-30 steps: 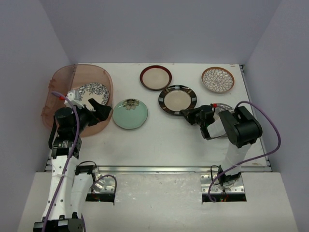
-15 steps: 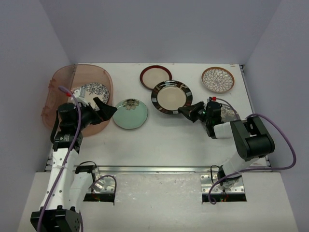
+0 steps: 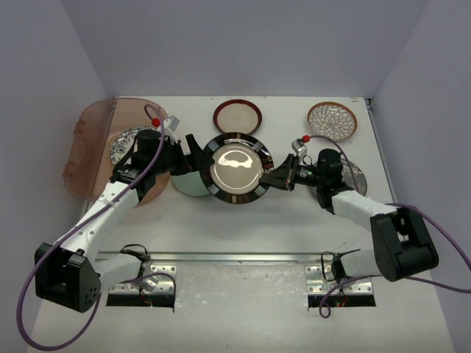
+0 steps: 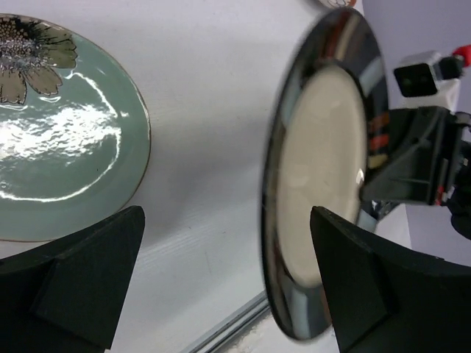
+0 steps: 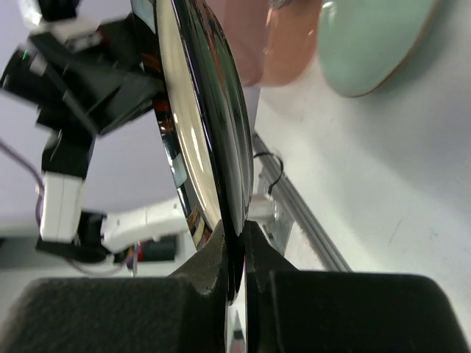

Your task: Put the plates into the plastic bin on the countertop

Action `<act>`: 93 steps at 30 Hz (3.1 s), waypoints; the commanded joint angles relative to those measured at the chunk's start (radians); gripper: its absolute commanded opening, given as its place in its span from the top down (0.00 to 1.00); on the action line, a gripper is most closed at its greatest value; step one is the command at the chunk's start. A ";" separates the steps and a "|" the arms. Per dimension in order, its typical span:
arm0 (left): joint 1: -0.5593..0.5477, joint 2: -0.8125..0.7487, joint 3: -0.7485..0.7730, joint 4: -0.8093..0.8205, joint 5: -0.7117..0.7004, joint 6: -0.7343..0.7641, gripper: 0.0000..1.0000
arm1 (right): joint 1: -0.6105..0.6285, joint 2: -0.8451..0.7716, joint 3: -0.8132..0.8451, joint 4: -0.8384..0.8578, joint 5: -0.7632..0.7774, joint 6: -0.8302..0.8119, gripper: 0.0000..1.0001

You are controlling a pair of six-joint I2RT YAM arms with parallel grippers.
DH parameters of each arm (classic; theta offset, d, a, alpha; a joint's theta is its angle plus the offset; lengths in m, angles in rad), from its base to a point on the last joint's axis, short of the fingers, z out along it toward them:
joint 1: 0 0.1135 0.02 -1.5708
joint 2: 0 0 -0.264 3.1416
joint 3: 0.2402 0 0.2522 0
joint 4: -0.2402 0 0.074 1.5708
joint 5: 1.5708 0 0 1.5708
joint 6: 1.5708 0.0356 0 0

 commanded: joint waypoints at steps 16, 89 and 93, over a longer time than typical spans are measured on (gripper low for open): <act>0.029 -0.074 -0.086 0.552 0.308 -0.326 1.00 | -0.012 -0.004 0.089 0.264 -0.166 0.026 0.45; 0.568 0.392 0.401 -0.364 -0.677 -0.306 0.00 | -0.240 -0.180 -0.020 -0.389 0.049 -0.399 0.01; 0.567 0.163 0.352 -0.353 -0.658 -0.231 0.00 | -0.240 -0.204 0.020 -0.555 0.201 -0.445 0.01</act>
